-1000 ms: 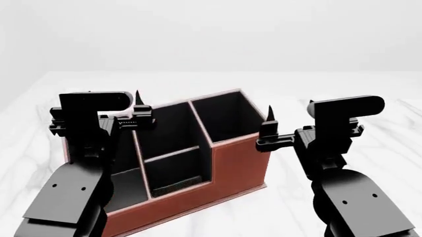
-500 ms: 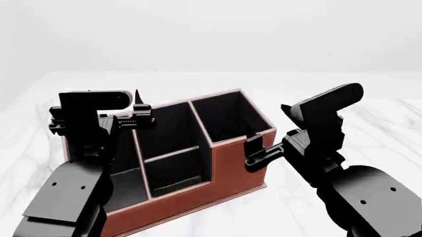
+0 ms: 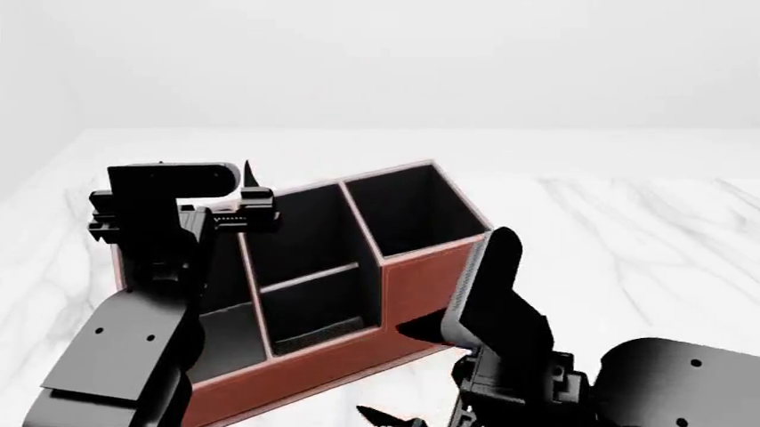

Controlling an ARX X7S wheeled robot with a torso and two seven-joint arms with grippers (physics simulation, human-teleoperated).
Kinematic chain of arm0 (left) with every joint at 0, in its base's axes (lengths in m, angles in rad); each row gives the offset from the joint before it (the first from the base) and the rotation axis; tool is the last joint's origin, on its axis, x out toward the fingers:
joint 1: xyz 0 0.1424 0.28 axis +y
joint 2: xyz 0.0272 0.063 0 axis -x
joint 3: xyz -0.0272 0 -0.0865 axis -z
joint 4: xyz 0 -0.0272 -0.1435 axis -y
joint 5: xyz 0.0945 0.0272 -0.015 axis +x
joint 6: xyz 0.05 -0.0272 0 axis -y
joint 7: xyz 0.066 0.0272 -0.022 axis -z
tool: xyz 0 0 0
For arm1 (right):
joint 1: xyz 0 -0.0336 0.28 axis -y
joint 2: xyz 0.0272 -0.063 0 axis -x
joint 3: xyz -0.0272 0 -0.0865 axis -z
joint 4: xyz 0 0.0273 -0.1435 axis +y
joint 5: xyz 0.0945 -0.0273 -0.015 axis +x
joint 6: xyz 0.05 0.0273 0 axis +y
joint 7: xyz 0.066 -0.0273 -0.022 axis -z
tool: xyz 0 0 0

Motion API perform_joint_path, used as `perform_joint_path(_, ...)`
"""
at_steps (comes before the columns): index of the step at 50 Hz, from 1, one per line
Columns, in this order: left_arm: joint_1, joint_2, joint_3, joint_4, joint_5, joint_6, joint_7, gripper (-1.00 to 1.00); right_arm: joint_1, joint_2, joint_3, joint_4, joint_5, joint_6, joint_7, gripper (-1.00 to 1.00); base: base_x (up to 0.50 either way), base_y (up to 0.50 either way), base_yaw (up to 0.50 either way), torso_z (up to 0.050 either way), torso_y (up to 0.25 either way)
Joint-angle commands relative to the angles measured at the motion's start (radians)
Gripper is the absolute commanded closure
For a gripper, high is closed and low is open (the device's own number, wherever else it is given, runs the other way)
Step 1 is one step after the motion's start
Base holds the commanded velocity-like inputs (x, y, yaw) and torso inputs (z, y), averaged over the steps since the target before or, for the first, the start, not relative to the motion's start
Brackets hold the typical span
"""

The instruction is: Pick up the book and place it in the right compartment of the caddy.

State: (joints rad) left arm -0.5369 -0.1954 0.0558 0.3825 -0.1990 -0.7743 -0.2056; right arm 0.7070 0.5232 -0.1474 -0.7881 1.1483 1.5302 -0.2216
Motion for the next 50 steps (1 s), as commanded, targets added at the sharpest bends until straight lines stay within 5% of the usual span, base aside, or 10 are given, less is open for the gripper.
perform_joint_path(1,0.001,-0.004,0.005,0.004,-0.004,-0.001,-0.008,-1.00,0.044,0.057,-0.145,0.003,0.126,0.009,0.002,-1.00,0.00,0.00,0.00,0.000,0.000)
perform_joint_path(16,0.001,-0.009,0.012,0.004,-0.008,0.000,-0.017,-1.00,0.188,0.030,-0.399,0.084,0.251,0.029,0.078,-1.00,0.00,0.00,0.00,0.000,0.000)
perform_joint_path(29,0.001,-0.013,0.016,0.000,-0.012,0.006,-0.022,-1.00,0.284,-0.002,-0.637,0.168,0.085,-0.031,-0.045,-1.00,0.00,0.00,0.00,0.000,0.000)
perform_joint_path(50,0.005,-0.016,0.027,-0.010,-0.018,0.019,-0.031,-1.00,0.366,-0.025,-0.747,0.236,0.025,-0.063,-0.100,-1.00,0.00,0.00,0.00,0.000,0.000)
